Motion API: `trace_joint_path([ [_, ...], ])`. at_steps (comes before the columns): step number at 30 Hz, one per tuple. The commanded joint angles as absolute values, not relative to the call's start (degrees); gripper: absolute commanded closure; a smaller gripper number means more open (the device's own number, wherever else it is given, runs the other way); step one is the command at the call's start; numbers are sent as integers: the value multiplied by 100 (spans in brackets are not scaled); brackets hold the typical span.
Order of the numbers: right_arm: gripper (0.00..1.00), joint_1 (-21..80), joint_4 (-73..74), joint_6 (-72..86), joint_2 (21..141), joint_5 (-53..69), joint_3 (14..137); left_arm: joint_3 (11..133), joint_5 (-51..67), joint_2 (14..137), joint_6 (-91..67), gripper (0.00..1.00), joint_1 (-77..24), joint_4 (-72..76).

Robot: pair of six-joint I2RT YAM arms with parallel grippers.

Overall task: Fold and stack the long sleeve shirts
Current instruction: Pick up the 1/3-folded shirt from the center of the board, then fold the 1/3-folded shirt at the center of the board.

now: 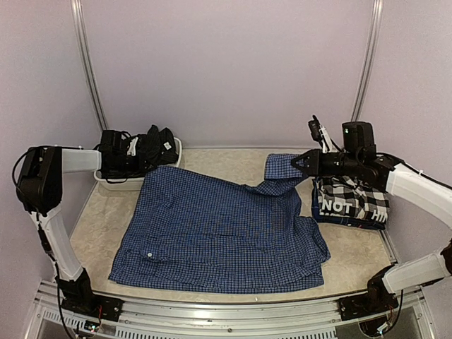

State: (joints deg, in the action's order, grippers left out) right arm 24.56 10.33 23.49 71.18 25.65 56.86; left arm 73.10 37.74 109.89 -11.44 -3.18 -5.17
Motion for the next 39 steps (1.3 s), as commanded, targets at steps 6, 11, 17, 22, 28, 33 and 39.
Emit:
trace_joint_path([
  [6, 100, 2514, 1481, 2278, 6613, 2367, 5804, 6178, 2206, 9627, -706, 100, -894, 380],
  [11, 100, 2507, 1736, 2475, 6207, 2392, 5591, 5810, 1627, 9269, -600, 100, -1195, 524],
  [17, 100, 2530, 2121, 2728, 5741, 2385, 5370, 5413, 703, 8896, -510, 100, -1535, 616],
  [22, 100, 2539, 2467, 2938, 5354, 2336, 5231, 4969, 14, 8570, -286, 100, -1818, 881],
  [28, 100, 2598, 2839, 3324, 5000, 2501, 5132, 4825, -514, 8420, -192, 99, -2134, 819],
  [33, 100, 2796, 3260, 3548, 4819, 2527, 5126, 4747, -1024, 8397, -235, 100, -2440, 606],
  [39, 100, 2992, 3710, 3769, 4585, 2809, 5139, 4377, -1539, 8168, -487, 100, -2613, 559],
])
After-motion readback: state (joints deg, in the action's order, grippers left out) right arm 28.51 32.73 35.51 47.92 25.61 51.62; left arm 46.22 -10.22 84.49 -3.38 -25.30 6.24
